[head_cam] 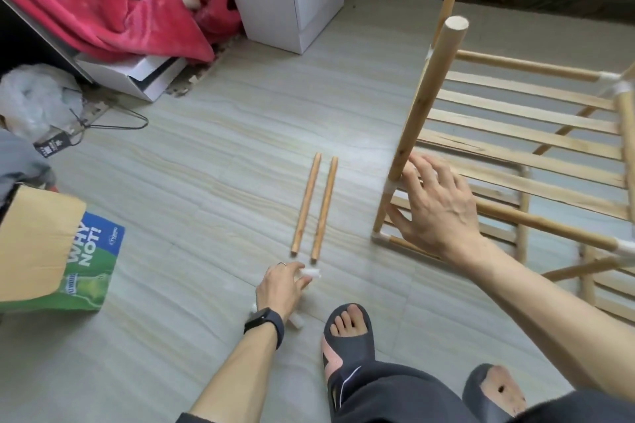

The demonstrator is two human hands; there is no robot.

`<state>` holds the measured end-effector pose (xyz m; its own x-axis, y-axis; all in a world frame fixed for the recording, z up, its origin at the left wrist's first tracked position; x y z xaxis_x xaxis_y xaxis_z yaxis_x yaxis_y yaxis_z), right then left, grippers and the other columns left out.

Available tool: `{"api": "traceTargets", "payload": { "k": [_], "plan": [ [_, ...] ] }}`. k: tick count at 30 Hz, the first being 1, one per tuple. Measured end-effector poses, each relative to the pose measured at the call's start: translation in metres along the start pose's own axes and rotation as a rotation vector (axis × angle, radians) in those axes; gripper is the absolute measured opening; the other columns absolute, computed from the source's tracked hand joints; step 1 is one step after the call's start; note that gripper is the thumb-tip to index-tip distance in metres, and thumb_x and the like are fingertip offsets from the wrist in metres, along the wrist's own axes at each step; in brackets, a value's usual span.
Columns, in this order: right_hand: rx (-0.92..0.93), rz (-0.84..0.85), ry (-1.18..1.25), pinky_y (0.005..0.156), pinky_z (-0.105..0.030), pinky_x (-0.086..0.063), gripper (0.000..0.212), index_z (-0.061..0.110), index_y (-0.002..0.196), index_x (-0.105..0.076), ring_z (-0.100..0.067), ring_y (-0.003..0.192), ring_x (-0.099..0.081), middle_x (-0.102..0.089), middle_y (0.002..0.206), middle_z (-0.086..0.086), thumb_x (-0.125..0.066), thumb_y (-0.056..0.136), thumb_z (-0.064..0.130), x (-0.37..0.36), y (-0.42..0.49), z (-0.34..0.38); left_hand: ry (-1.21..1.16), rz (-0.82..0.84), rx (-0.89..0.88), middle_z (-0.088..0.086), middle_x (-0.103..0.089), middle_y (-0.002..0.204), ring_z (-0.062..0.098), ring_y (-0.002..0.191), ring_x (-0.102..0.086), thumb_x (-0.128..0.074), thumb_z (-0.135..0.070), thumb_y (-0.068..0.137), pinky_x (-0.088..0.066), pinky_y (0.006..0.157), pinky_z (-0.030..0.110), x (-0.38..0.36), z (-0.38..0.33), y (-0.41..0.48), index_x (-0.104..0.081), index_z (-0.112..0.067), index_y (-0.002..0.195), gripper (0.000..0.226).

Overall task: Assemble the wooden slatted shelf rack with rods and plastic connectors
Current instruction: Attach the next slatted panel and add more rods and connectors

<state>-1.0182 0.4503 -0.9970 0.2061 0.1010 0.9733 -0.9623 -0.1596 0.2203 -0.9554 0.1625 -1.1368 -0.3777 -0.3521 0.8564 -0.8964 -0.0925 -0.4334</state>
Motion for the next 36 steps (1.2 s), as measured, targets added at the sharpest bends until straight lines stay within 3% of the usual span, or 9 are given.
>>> {"api": "traceTargets", "payload": {
  "k": [4,7,12,17,23,28,30,33,36],
  "plan": [
    [0.026,0.125,0.092,0.118,-0.046,-0.033,0.082,0.018,0.155,-0.032,-0.029,0.146,-0.033,-0.037,0.16,-0.007,-0.06,0.087,0.055,0.015,0.002,-0.001,-0.682,0.021,-0.027,-0.001,-0.074,0.097,0.017,0.09,-0.072,-0.075,-0.039,0.09,-0.052,0.076,0.024,0.067,-0.034,-0.002,-0.072,-0.019,0.122,0.038],
    [-0.066,0.144,0.399,0.117,-0.04,-0.035,0.069,0.015,0.149,-0.044,-0.024,0.141,-0.04,-0.046,0.153,-0.006,-0.066,0.091,0.045,0.039,-0.001,-0.004,-0.96,0.175,-0.165,0.003,-0.078,0.094,0.02,0.084,-0.075,-0.072,-0.036,0.092,-0.052,0.075,0.028,0.123,-0.074,-0.018,-0.069,-0.016,0.118,0.033],
    [-0.151,0.019,0.876,0.089,-0.027,-0.059,0.036,0.027,0.122,-0.066,0.0,0.099,-0.067,-0.071,0.111,0.009,-0.072,0.09,0.042,0.098,-0.02,-0.007,-1.095,0.344,-0.32,0.004,-0.07,0.076,0.015,0.065,-0.063,-0.063,-0.064,0.086,-0.048,0.062,0.023,0.187,-0.141,-0.053,-0.068,-0.012,0.093,0.053],
    [-0.099,0.07,1.131,0.085,-0.029,-0.061,0.049,0.04,0.133,-0.061,-0.008,0.101,-0.072,-0.072,0.118,0.01,-0.068,0.086,0.051,0.151,-0.029,-0.014,-1.069,0.372,-0.392,0.001,-0.053,0.059,0.012,0.053,-0.047,-0.055,-0.069,0.084,-0.042,0.053,0.02,0.212,-0.192,-0.078,-0.063,-0.012,0.081,0.058],
    [-0.105,0.074,1.208,0.077,-0.028,-0.06,0.032,0.027,0.118,-0.07,-0.018,0.087,-0.076,-0.076,0.094,0.001,-0.068,0.089,0.04,0.172,-0.039,-0.013,-0.973,0.453,-0.469,-0.005,-0.043,0.054,0.012,0.05,-0.041,-0.04,-0.068,0.098,-0.04,0.054,0.023,0.221,-0.223,-0.1,-0.052,-0.026,0.052,0.063],
    [-0.221,0.056,1.308,0.075,-0.032,-0.06,0.036,0.015,0.108,-0.073,-0.019,0.077,-0.072,-0.075,0.086,-0.004,-0.06,0.09,0.044,0.187,-0.038,-0.015,-0.884,0.182,-0.594,0.0,-0.066,0.082,0.012,0.056,-0.057,-0.048,-0.055,0.101,-0.044,0.053,0.021,0.231,-0.223,-0.108,-0.062,-0.017,0.1,0.041],
    [-0.244,0.1,1.371,0.073,-0.031,-0.059,0.037,0.009,0.104,-0.072,-0.02,0.075,-0.07,-0.071,0.082,-0.004,-0.058,0.092,0.041,0.194,-0.034,-0.014,-0.857,0.073,-0.674,-0.004,-0.07,0.1,0.012,0.067,-0.067,-0.063,-0.053,0.092,-0.05,0.06,0.021,0.24,-0.218,-0.112,-0.06,-0.03,0.117,0.034],
    [-0.243,0.17,1.398,0.074,-0.029,-0.058,0.033,0.006,0.094,-0.069,-0.02,0.076,-0.07,-0.067,0.085,-0.01,-0.055,0.099,0.036,0.203,-0.028,-0.013,-0.688,-0.099,-0.797,-0.021,-0.065,0.107,0.008,0.087,-0.069,-0.07,-0.053,0.084,-0.058,0.073,0.025,0.256,-0.215,-0.118,-0.056,-0.049,0.128,0.046],
    [-0.233,0.192,1.365,0.079,-0.036,-0.055,0.036,0.005,0.087,-0.065,-0.02,0.078,-0.071,-0.067,0.085,-0.011,-0.051,0.103,0.036,0.211,-0.02,-0.011,-0.613,-0.234,-0.894,-0.022,-0.067,0.102,0.002,0.091,-0.066,-0.075,-0.048,0.086,-0.056,0.072,0.019,0.27,-0.217,-0.125,-0.063,-0.045,0.125,0.041]
  ]
}}
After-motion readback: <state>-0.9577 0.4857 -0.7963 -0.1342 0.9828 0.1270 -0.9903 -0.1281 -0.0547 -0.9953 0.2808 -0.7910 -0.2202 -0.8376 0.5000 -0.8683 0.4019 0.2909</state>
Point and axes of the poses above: each hand's wrist, its own y-axis towards the middle knuckle, its own x-axis out of the back of the hand, z = x × y, the point moved 2 cm from there along y, towards the middle knuckle
